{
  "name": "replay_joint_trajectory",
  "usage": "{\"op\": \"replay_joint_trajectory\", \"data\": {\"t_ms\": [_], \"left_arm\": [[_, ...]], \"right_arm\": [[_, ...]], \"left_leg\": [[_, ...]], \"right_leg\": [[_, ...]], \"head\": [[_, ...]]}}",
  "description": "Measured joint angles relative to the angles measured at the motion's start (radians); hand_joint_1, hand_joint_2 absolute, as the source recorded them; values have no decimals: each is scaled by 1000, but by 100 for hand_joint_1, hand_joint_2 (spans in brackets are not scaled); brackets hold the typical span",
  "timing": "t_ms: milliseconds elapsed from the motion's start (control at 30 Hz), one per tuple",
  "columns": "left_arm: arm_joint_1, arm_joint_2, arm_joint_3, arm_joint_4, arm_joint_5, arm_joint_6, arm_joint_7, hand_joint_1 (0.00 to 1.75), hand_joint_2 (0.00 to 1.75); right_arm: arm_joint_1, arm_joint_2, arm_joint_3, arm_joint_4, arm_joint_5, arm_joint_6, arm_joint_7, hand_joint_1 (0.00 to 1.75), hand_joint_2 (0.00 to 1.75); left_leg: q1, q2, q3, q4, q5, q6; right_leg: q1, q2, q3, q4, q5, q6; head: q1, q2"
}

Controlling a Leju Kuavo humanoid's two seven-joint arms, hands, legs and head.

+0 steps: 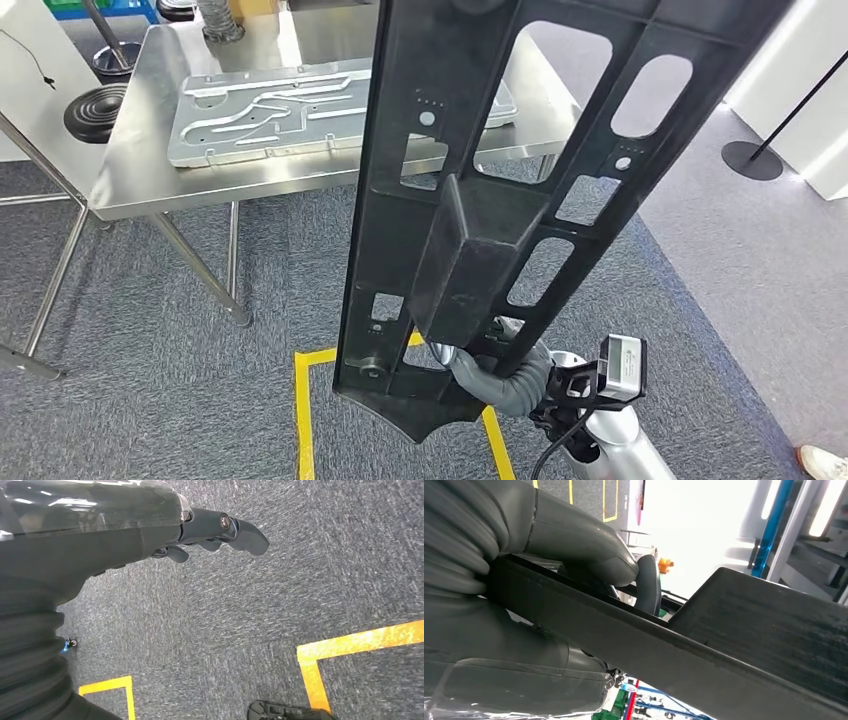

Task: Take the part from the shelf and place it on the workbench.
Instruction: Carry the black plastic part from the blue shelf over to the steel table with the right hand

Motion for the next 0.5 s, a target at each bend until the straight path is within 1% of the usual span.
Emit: {"op": "replay_joint_trajectory", "data": {"t_ms": [33, 67, 133, 167, 200, 233, 267, 300, 333, 367, 400, 433, 467, 500], "left_arm": [[0, 0, 0, 0, 0, 0, 0, 0, 175], [0, 0, 0, 0, 0, 0, 0, 0, 175], [-1, 0, 0, 0, 0, 0, 0, 0, 175], [-2, 0, 0, 0, 0, 0, 0, 0, 175], [-3, 1, 0, 0, 0, 0, 0, 0, 175], [-3, 1, 0, 0, 0, 0, -1, 0, 175], [-2, 1, 0, 0, 1, 0, -1, 0, 175], [-1, 1, 0, 0, 1, 0, -1, 0, 175], [1, 1, 0, 0, 2, 0, -1, 0, 175], [1, 1, 0, 0, 2, 0, 0, 0, 175], [2, 1, 1, 0, 3, 0, 0, 0, 175], [1, 2, 1, 0, 3, 0, 0, 0, 175], [1, 2, 1, 0, 4, 0, 0, 0, 175], [0, 3, 1, 0, 4, 0, 0, 0, 175]], "right_arm": [[0, 0, 0, 0, 0, 0, 0, 175, 175], [1, 0, 0, 0, 0, 0, 0, 175, 175], [1, 0, -1, -1, 0, 1, -1, 175, 175], [0, 1, -1, -2, 0, 1, -1, 175, 175], [0, 1, -1, -3, 0, 2, -1, 175, 175], [0, 2, -1, -3, 0, 2, -1, 175, 175], [0, 2, -1, -3, 0, 3, -2, 175, 175], [1, 3, -1, -3, 0, 4, -1, 175, 175], [1, 3, 0, -3, 1, 4, -1, 175, 175], [1, 3, 0, -2, 1, 4, -1, 175, 175], [1, 4, 0, -2, 1, 4, -1, 175, 175], [0, 4, 0, -2, 1, 4, -1, 175, 175], [-1, 6, 0, -2, 1, 4, -1, 175, 175], [-2, 6, 0, -2, 1, 4, -1, 175, 175]], "left_leg": [[-1, 0, 0, 0, -3, -7], [-2, 0, 0, -1, -4, -13], [0, 2, 4, -1, -10, -25], [1, 3, -2, 18, -23, -29], [2, 4, -19, 58, -46, -32], [3, 5, -49, 121, -76, -34], [3, 5, -86, 194, -107, -35], [3, 5, -121, 257, -128, -36], [3, 5, -143, 291, -130, -35], [3, 5, -146, 285, -111, -33], [2, 5, -130, 239, -74, -29], [1, 5, -100, 166, -30, -23], [-2, 4, -70, 97, 2, -17], [-5, 4, -47, 45, 20, -12]], "right_leg": [[3, 1, 7, -16, -1, -6], [7, 3, 6, -17, -2, -14], [7, 3, 10, -22, -2, -29], [5, 3, 14, -26, -2, -36], [4, 2, 18, -29, -3, -43], [5, 1, 21, -31, -5, -48], [8, 0, 22, -31, -7, -52], [10, 0, 24, -31, -9, -55], [13, 1, 26, -30, -11, -56], [15, 2, 29, -30, -14, -57], [17, 4, 35, -30, -17, -57], [18, 5, 41, -30, -21, -55], [21, 5, 46, -29, -25, -52], [22, 5, 48, -28, -28, -48]], "head": [[0, 0], [0, 0], [0, 0], [0, 0], [0, 0], [0, 0], [0, 0], [0, 0], [0, 0], [0, 0], [0, 0], [0, 0], [0, 0], [0, 0]]}}
